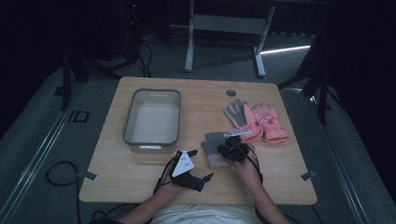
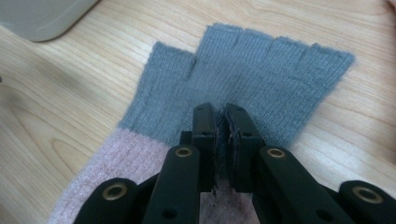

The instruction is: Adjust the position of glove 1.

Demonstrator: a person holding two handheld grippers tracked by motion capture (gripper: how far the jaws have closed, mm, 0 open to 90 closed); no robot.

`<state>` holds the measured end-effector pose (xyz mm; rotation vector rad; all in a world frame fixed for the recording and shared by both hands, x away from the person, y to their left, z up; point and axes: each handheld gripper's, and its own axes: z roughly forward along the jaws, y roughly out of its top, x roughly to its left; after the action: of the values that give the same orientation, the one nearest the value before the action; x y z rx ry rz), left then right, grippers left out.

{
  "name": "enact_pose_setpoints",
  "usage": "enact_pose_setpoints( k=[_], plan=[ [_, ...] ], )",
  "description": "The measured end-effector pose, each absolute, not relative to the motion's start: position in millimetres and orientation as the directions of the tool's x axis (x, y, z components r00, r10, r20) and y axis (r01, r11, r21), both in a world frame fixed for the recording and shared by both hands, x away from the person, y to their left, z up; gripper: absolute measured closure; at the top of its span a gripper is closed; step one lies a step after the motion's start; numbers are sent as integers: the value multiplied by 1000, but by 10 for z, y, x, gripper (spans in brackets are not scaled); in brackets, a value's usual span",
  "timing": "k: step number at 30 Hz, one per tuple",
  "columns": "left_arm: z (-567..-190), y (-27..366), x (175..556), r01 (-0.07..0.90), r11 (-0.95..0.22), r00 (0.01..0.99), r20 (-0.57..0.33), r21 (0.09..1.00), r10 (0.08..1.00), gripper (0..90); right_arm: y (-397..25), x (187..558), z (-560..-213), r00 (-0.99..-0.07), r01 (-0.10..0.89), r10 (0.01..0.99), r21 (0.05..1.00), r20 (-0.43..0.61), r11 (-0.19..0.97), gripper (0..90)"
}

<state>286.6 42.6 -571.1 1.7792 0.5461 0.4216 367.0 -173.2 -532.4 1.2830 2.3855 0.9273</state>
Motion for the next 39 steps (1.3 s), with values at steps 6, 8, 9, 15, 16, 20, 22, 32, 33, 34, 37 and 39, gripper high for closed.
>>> enact_pose_setpoints(
  k=[6, 8, 9, 15, 16, 20, 22, 32, 33, 34, 37, 39],
  plan=[
    [-5711, 428, 2868, 150, -221, 825, 0, 964, 564, 0, -1724, 3691, -5295, -568, 644, 821, 654, 60, 398, 834],
    [-5711, 428, 2869, 151, -220, 825, 0, 964, 565, 0, -1719, 3701, -5283, -571, 641, 819, 654, 56, 402, 833],
    [-5711, 429, 2869, 151, -220, 825, -1, 964, 565, 0, -1717, 3706, -5278, -570, 642, 819, 654, 58, 400, 833],
    [-5711, 430, 2871, 153, -219, 825, -3, 964, 566, 0, -1699, 3704, -5246, -577, 626, 816, 663, 39, 411, 832],
    [-5711, 430, 2870, 153, -219, 824, -2, 964, 566, 0, -1696, 3713, -5259, -575, 630, 817, 658, 39, 412, 832],
    [-5711, 426, 2868, 151, -221, 824, 1, 964, 567, 0, -1704, 3739, -5334, -567, 643, 822, 648, 43, 409, 824],
    [-5711, 426, 2872, 153, -220, 824, -2, 963, 566, 0, -1708, 3741, -5354, -568, 644, 822, 646, 46, 409, 814],
    [-5658, 329, 2899, 137, -301, 827, 58, 944, 559, 0, -1837, 3743, -5121, -563, 627, 824, 683, 65, 375, 711],
    [-5636, 318, 2902, 139, -303, 830, 56, 943, 554, 0, -1866, 3758, -5077, -561, 624, 825, 689, 68, 368, 707],
    [-5613, 309, 2905, 136, -294, 832, 52, 946, 553, 0, -1866, 3758, -5077, -561, 624, 825, 689, 68, 368, 707],
    [-5536, 267, 2952, 186, -306, 842, 9, 934, 540, 46, -1957, 3836, -4947, -564, 611, 823, 704, 66, 362, 702],
    [-5506, 226, 2976, 201, -343, 839, 20, 918, 544, 109, -1975, 3857, -4938, -566, 612, 821, 705, 73, 359, 701]
  ],
)
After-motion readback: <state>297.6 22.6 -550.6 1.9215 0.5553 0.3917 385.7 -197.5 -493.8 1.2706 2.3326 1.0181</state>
